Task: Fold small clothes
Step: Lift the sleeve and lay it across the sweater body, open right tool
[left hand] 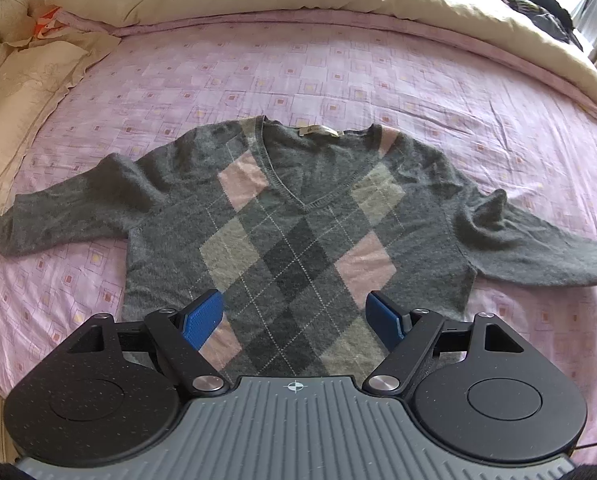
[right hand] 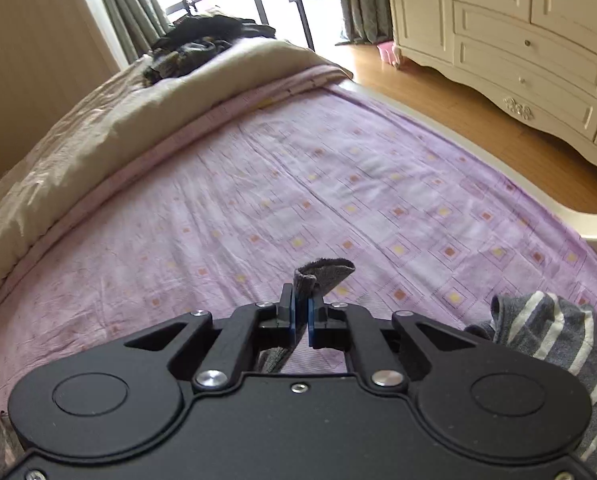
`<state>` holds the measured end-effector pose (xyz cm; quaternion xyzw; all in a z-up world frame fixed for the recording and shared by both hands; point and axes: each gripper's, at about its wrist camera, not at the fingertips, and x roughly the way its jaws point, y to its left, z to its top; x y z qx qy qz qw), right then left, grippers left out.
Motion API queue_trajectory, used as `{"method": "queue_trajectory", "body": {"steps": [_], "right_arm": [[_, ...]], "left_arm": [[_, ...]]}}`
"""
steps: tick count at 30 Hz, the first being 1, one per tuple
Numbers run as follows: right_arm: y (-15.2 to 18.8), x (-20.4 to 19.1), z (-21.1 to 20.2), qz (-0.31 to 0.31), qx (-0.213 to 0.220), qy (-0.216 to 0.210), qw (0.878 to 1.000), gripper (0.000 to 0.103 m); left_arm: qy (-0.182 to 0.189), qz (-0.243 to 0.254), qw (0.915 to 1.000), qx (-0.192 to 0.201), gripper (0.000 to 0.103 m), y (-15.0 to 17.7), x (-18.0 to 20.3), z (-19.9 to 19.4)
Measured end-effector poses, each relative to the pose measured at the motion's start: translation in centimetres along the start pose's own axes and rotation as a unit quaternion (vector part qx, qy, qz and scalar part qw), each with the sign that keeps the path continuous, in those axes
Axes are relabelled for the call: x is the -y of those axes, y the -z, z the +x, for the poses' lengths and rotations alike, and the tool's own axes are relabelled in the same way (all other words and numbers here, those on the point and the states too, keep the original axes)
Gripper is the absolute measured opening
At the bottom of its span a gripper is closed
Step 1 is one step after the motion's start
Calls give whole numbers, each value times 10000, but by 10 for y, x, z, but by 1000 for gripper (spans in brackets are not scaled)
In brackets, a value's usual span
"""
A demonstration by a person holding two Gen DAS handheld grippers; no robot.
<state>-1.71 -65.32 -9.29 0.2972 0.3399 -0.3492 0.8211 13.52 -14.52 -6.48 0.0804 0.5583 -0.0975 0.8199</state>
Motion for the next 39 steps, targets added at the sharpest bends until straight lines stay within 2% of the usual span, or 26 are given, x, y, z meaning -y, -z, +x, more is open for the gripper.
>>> {"method": "queue_trajectory", "body": {"steps": [4, 9, 15, 18, 22, 27, 28, 29, 31, 32, 34, 39], "right_arm": [[2, -75, -41, -503, 336, -351, 9976, 12], [30, -187, -81, -1077, 466, -1175, 9861, 12], [106, -325, -85, -1851, 166, -2284, 9557, 12], [155, -380, -66, -2241, -66, -2573, 9400, 12], [226, -434, -38, -2500, -539, -2755, 9266, 12], [304, -472, -20, -2783, -1059, -2908, 9092, 12], [319, -480, -24, -2904, -1093, -2941, 9040, 15], [331, -487, -23, -3057, -1140, -2945, 8982, 21], [347, -491, -21, -3305, -1293, -2883, 8894, 22], [352, -489, -22, -3379, -1336, -2874, 8862, 33], [357, -485, -27, -3448, -1386, -2870, 8829, 47], [347, -453, -32, -3432, -1440, -2619, 8904, 48]], "left_arm": [[276, 34, 9996, -52, 78, -3, -29, 11], [482, 95, 9988, -15, 78, -9, -75, 17], [418, 134, 9990, 65, 78, -19, -135, 26], [347, 109, 9993, 46, 78, -22, -162, 33], [215, 68, 9997, 1, 78, -26, -195, 43], [183, 32, 9998, -96, 78, -29, -224, 57], [210, 33, 9997, -111, 78, -30, -228, 60], [245, 34, 9996, -120, 78, -30, -231, 63], [319, 36, 9994, -162, 78, -32, -235, 69], [362, 24, 9992, -175, 78, -34, -235, 71], [463, -1, 9988, -169, 78, -37, -234, 76], [751, -10, 9971, -138, 78, -44, -219, 88]]}}
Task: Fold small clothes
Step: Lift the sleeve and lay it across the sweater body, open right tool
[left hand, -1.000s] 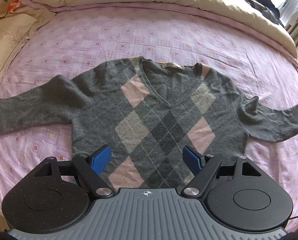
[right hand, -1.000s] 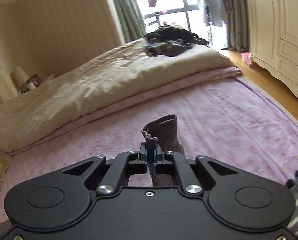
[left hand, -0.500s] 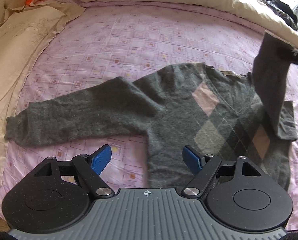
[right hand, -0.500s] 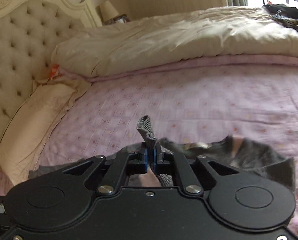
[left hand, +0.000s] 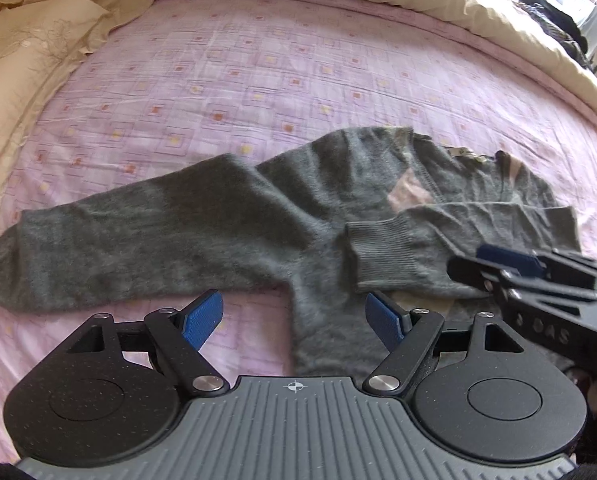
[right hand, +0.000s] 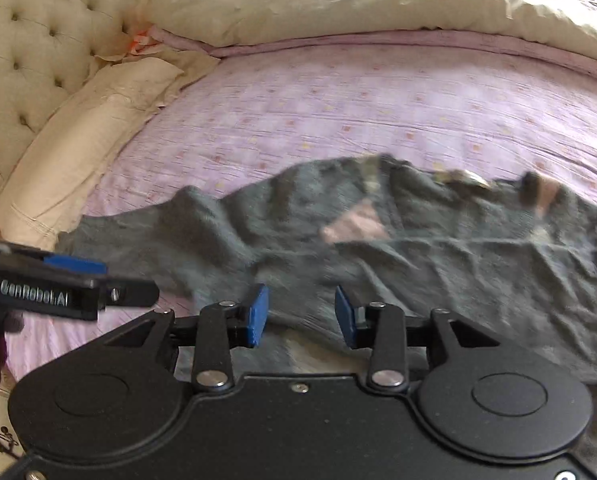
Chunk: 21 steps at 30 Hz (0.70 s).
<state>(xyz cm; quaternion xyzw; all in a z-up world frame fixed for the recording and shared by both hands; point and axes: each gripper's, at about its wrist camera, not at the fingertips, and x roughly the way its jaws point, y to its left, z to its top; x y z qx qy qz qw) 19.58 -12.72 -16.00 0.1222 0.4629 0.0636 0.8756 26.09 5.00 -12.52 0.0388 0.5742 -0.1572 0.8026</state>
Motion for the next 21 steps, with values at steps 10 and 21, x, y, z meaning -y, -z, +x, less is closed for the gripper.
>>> {"method": "queue_trajectory", "body": {"steps": [10, 21], "right_arm": [[29, 75, -47, 483, -131, 557, 9972, 49], [57, 126, -57, 1073, -281, 721, 9912, 49]], "left_arm": [[388, 132, 9986, -346, 71, -7, 45, 67], [27, -85, 9994, -338, 5, -17, 68, 99]]}}
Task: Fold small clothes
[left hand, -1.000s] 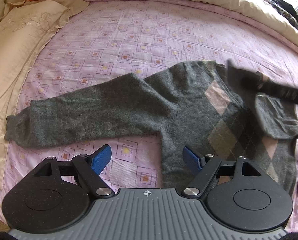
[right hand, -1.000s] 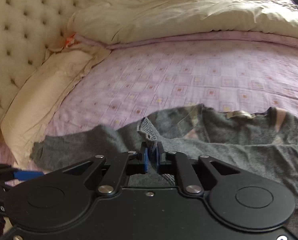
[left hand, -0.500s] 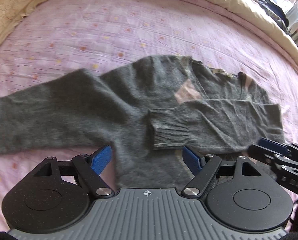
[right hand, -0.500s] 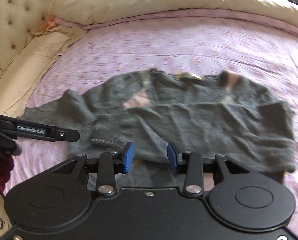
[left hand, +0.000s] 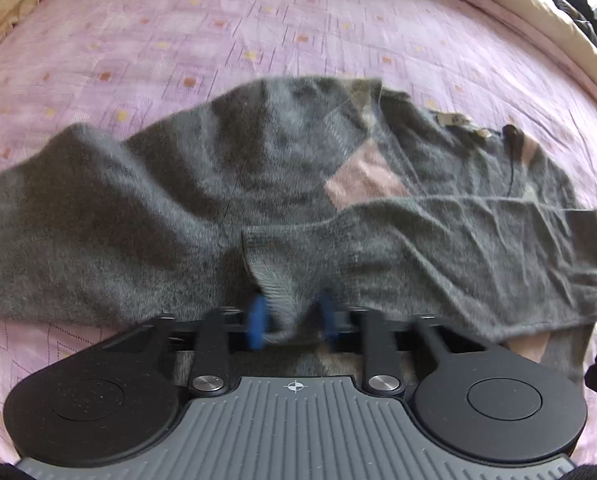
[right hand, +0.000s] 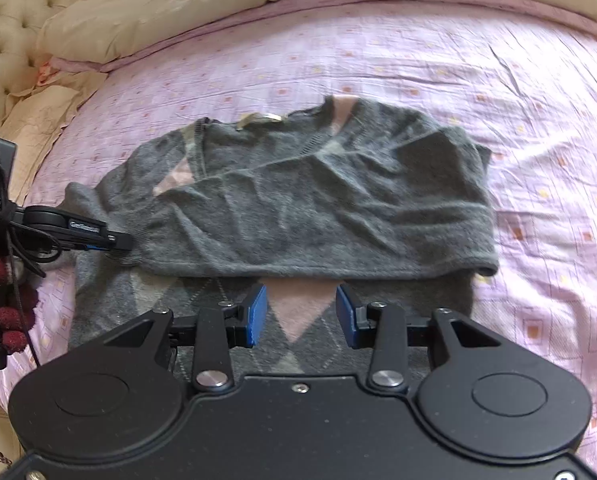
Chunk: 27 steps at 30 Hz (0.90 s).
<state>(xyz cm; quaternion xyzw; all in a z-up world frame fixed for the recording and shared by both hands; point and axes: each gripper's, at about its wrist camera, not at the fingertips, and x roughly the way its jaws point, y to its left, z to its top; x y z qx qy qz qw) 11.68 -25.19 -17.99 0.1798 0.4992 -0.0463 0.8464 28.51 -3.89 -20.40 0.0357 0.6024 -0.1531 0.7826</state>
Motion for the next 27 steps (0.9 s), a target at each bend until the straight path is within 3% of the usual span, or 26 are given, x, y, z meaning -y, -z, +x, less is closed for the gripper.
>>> {"method": "queue_trajectory", "body": {"steps": [6, 9, 12, 18, 19, 21, 23, 27], "right_arm": [[-6, 35, -3, 359, 108, 115, 9992, 52], [-22, 61, 1, 636, 215, 237, 9975, 56], [-42, 87, 11, 894, 310, 436, 9946, 56], [-77, 119, 43, 1064, 114, 702, 9918, 56], [-79, 120, 51, 955, 19, 804, 9922, 56], [-79, 122, 64, 854, -135, 969, 9915, 56], [-75, 127, 74, 842, -301, 1200, 9887, 56], [-71, 129, 72, 814, -196, 1493, 9852, 62]], "left_arm": [[-457, 204, 9965, 672, 5, 0, 4, -49], [-776, 166, 9949, 622, 5, -2, -12, -44], [-573, 22, 9973, 449, 5, -6, -24, -31], [-659, 135, 9977, 84, 7, -2, -20, -9], [-684, 114, 9976, 8, 9, -1, -22, -6], [-682, 51, 9976, -66, 25, 0, -27, 0], [-549, -54, 9985, 28, 29, 3, -37, 1], [-475, -311, 9982, 204, 40, 10, -55, -1]]}}
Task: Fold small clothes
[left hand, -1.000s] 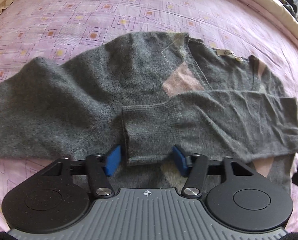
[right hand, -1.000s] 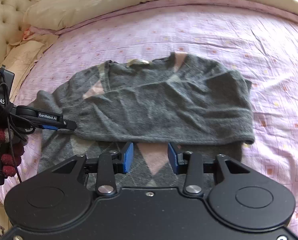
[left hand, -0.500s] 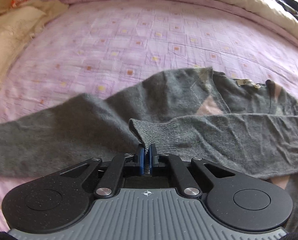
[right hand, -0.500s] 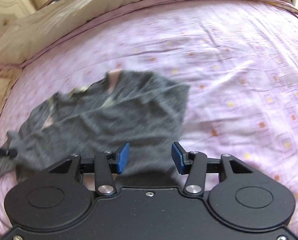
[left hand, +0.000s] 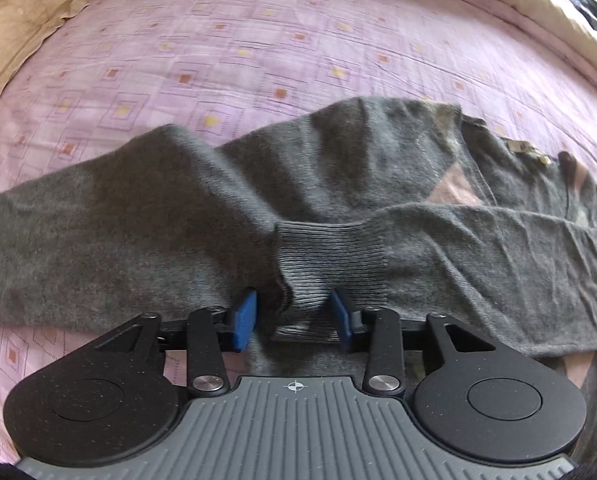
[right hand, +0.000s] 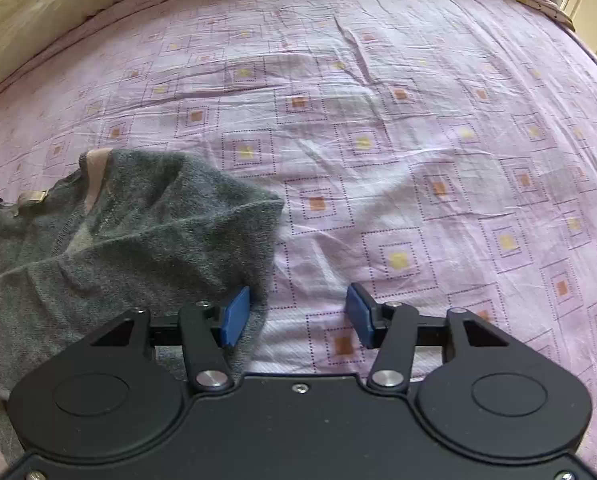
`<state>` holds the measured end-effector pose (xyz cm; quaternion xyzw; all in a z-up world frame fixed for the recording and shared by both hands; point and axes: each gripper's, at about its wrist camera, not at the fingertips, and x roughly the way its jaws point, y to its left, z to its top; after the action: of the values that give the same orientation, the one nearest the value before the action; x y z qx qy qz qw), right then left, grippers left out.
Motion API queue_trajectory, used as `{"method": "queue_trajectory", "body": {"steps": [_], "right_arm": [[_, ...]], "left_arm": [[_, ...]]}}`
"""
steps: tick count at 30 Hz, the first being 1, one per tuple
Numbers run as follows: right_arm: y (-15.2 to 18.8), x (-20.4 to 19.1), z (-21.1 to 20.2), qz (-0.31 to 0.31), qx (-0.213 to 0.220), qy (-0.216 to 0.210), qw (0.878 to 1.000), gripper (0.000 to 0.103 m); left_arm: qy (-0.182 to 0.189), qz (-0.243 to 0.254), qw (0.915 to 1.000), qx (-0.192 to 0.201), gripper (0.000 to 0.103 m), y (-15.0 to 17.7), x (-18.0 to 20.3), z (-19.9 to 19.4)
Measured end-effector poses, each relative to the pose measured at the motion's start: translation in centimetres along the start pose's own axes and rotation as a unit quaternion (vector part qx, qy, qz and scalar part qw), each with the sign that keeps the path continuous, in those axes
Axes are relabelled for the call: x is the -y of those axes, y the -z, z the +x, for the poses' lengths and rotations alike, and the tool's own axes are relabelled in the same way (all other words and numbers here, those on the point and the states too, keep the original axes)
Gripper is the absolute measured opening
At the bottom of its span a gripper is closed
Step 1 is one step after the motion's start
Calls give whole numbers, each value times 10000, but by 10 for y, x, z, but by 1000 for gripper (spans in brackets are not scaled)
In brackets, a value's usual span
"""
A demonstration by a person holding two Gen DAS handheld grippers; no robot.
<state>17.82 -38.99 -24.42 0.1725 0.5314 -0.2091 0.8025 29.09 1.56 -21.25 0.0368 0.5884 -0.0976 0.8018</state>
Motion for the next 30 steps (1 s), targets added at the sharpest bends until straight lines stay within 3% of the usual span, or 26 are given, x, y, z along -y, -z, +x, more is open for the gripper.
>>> {"method": "queue_trajectory", "body": {"steps": [4, 9, 13, 15, 17, 20, 23, 25, 28, 30], "right_arm": [[1, 4, -13, 152, 40, 341, 9993, 65], [17, -14, -42, -223, 298, -188, 9991, 72], [40, -30, -35, -684, -14, 30, 9977, 74], [49, -17, -23, -418, -222, 346, 9983, 74], [55, 3, -19, 82, -245, 347, 9991, 83], [54, 15, -24, 318, -229, 583, 9975, 80], [55, 13, -42, 222, -24, 333, 9992, 81], [59, 4, -57, 57, 160, 147, 9997, 83], [67, -13, -76, -107, 324, -166, 9993, 89], [74, -25, -85, -190, 373, -317, 9986, 96]], "left_arm": [[-278, -92, 9996, 59, 41, 8, -10, -6], [-253, -215, 9994, 62, 41, 23, -17, -20], [-172, -179, 9996, -92, 42, 42, -13, -21], [-179, -198, 9995, -169, 42, 53, -13, -22], [-146, -266, 9993, -204, 42, 63, -14, -26], [-138, -283, 9994, -157, 42, 75, -16, -35], [-153, -349, 9993, -53, 42, 81, -23, -44], [41, -485, 9988, -17, 42, 83, -32, -49], [388, -668, 9970, -46, 50, 86, -42, -55], [379, -652, 9971, 45, 66, 88, -42, -60]]}}
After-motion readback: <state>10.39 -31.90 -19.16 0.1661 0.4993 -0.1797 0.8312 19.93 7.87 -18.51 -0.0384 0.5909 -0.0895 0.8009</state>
